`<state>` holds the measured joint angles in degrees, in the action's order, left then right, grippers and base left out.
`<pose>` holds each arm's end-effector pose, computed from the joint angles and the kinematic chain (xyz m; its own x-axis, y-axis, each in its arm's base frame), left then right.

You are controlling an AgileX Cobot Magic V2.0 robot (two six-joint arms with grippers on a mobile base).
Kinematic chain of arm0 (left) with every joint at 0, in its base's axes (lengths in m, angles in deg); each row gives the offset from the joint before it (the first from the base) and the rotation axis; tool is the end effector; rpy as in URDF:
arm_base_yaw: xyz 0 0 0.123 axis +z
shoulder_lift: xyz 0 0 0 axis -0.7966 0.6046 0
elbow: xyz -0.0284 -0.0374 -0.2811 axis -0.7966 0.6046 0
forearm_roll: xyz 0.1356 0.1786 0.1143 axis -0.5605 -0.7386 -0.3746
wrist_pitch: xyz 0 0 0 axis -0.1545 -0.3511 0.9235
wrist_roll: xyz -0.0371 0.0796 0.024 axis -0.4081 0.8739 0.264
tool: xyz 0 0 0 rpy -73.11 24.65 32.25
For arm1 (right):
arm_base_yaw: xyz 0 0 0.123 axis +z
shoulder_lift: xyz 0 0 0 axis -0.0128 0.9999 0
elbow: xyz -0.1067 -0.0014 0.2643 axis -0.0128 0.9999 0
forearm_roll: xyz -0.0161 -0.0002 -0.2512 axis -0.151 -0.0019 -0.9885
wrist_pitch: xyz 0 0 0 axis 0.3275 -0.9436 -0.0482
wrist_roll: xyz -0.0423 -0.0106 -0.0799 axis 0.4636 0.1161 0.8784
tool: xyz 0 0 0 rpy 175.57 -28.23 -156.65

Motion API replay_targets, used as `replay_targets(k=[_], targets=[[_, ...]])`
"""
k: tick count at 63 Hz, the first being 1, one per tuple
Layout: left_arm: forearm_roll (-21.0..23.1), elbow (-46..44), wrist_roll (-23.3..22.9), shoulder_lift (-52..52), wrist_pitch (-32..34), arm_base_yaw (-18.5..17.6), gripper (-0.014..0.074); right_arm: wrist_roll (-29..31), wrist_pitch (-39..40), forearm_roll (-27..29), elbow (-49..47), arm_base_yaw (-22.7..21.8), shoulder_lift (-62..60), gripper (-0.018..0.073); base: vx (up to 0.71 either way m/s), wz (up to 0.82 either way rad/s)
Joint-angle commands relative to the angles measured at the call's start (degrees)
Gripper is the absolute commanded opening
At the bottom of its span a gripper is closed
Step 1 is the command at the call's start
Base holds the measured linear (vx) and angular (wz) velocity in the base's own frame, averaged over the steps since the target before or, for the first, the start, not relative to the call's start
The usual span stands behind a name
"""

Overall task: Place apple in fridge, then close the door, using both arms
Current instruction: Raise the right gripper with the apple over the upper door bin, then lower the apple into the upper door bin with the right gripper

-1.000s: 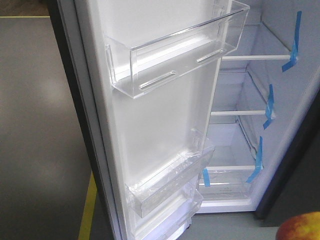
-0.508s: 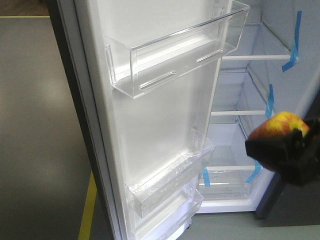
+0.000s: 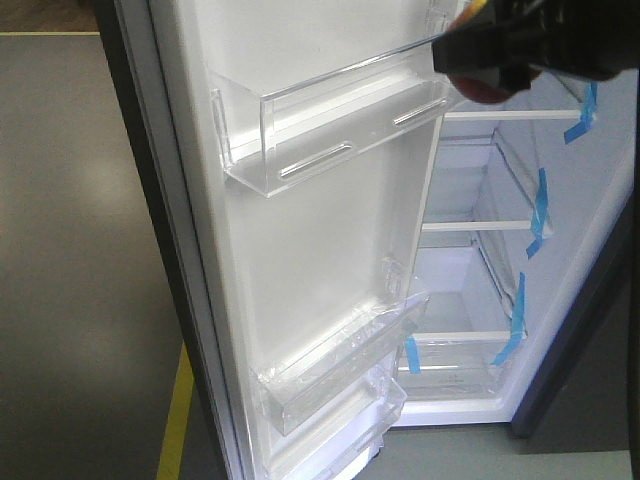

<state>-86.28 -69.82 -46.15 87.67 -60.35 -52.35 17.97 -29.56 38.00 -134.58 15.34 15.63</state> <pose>0.0566 0.0005 0.2029 0.0485 -0.0408 -0.9980 -0.0065 0.9991 -0.0412 0.2568 0.0980 0.4726 -0.3812 -0.2421 -0.8922 -0.5380 0.8430 0.0011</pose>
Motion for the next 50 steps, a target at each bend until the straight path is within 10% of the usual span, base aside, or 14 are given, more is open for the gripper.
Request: replay_targets(k=[1,50], targets=[[0.52,1.2,-0.23,-0.89,4.07,-0.43,-0.0006,0.51,3.96,0.56,-6.86,0.03,2.21,0.0398,0.0,0.0],[0.52,1.2,-0.23,-0.89,4.07,-0.43,-0.0006,0.1,7.39,1.09,-25.17,0.03,21.66,0.0419,0.0,0.0]])
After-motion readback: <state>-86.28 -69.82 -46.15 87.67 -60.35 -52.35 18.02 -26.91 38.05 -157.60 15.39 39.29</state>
